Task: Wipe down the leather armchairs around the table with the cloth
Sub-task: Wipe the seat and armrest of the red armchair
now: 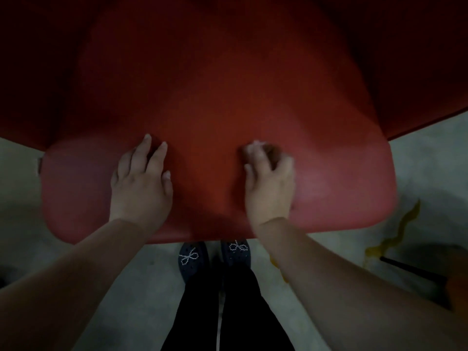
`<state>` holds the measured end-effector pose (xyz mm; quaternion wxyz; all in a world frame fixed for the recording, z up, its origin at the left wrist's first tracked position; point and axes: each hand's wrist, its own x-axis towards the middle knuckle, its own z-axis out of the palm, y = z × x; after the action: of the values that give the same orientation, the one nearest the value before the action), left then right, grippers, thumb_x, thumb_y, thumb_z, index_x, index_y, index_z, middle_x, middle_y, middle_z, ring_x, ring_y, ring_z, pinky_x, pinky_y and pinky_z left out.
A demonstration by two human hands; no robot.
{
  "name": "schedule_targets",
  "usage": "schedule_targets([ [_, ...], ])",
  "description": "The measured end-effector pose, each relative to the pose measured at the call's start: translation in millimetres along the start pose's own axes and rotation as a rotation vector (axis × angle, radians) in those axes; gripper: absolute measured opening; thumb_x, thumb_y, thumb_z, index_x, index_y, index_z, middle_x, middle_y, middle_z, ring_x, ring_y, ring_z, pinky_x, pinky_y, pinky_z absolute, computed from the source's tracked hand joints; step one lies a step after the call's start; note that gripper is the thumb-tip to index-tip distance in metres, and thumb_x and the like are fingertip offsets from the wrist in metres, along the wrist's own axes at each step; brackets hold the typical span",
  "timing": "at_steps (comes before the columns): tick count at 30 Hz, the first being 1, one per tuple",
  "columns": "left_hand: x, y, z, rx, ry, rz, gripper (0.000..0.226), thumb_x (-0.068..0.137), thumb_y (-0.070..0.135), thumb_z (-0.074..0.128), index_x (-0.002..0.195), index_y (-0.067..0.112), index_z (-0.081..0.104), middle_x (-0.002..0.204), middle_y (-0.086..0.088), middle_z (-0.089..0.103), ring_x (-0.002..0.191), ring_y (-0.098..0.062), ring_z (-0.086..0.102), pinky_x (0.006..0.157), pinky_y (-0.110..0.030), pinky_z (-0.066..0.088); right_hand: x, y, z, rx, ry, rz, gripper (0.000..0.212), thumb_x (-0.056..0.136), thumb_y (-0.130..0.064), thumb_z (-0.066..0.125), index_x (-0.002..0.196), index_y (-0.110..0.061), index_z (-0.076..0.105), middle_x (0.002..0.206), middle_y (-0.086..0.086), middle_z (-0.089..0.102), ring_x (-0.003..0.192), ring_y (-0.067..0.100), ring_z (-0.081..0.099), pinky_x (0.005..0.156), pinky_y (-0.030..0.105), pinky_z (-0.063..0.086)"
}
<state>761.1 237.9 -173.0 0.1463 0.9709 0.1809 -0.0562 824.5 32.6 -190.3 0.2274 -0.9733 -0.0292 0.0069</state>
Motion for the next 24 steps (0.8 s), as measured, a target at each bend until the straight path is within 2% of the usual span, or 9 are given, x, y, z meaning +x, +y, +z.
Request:
schedule_targets([
  [2,-5,2,-10,-0.009,0.004,-0.022,0.054,0.092,0.021,0.052,0.144,0.020,0.039,0.154,-0.006,0.027,0.132,-0.035,0.027,0.102,-0.059,0.032,-17,-35,15,0.013,-0.101,-0.165,0.049,0.086,-0.025,0.066,0.134,-0.029,0.057,0.113,0.020,0.053,0.093,0.038,0.054,0.074,0.044,0.048],
  [4,-11,2,-22,-0.006,0.003,-0.039,0.054,0.091,0.022,0.053,0.144,0.020,0.040,0.154,-0.007,0.029,0.132,-0.036,0.028,0.100,-0.059,0.033,-28,-58,21,0.004,-0.207,-0.293,0.055,0.085,-0.022,0.067,0.137,-0.031,0.052,0.115,0.017,0.051,0.095,0.035,0.052,0.075,0.045,0.047],
  [7,-18,-2,-45,0.009,-0.023,-0.056,0.055,0.091,0.023,0.054,0.144,0.020,0.040,0.153,-0.007,0.030,0.132,-0.037,0.030,0.100,-0.059,0.033,-18,-58,9,0.037,-0.362,-0.291,0.051,0.090,-0.030,0.061,0.139,-0.035,0.048,0.119,0.013,0.045,0.103,0.033,0.049,0.083,0.044,0.047],
  [9,-22,-2,-63,0.033,-0.063,-0.079,0.057,0.090,0.025,0.054,0.145,0.020,0.038,0.153,-0.007,0.030,0.133,-0.036,0.029,0.103,-0.057,0.031,-6,-47,-12,0.092,-0.406,-0.253,0.046,0.092,-0.031,0.058,0.137,-0.034,0.051,0.121,0.012,0.044,0.107,0.033,0.050,0.089,0.046,0.048],
  [14,-31,4,-121,0.096,-0.174,-0.119,0.060,0.092,0.030,0.047,0.149,0.023,0.028,0.157,-0.002,0.023,0.140,-0.029,0.021,0.112,-0.051,0.023,17,-34,-91,0.189,-0.245,-0.153,0.043,0.090,-0.021,0.064,0.133,-0.027,0.058,0.118,0.013,0.046,0.102,0.032,0.056,0.093,0.046,0.050],
  [18,-44,15,-173,0.109,-0.155,-0.123,0.059,0.094,0.032,0.043,0.149,0.025,0.027,0.158,0.001,0.021,0.142,-0.027,0.018,0.113,-0.048,0.021,26,-52,-151,0.228,-0.171,-0.156,0.045,0.091,-0.023,0.064,0.134,-0.032,0.055,0.116,0.001,0.038,0.103,0.021,0.052,0.098,0.032,0.044],
  [21,-56,22,-211,0.116,-0.131,-0.106,0.058,0.094,0.034,0.041,0.150,0.026,0.027,0.158,0.003,0.020,0.142,-0.024,0.017,0.114,-0.046,0.018,25,-72,-185,0.268,-0.164,-0.096,0.044,0.094,-0.031,0.059,0.137,-0.037,0.050,0.115,-0.009,0.031,0.102,0.010,0.048,0.095,0.022,0.038],
  [24,-66,24,-244,0.113,-0.104,-0.111,0.057,0.095,0.034,0.042,0.149,0.025,0.028,0.157,0.002,0.022,0.141,-0.023,0.020,0.112,-0.045,0.021,18,-99,-205,0.325,-0.220,-0.039,0.044,0.095,-0.038,0.056,0.138,-0.041,0.047,0.114,-0.011,0.031,0.098,0.006,0.048,0.094,0.021,0.038],
])
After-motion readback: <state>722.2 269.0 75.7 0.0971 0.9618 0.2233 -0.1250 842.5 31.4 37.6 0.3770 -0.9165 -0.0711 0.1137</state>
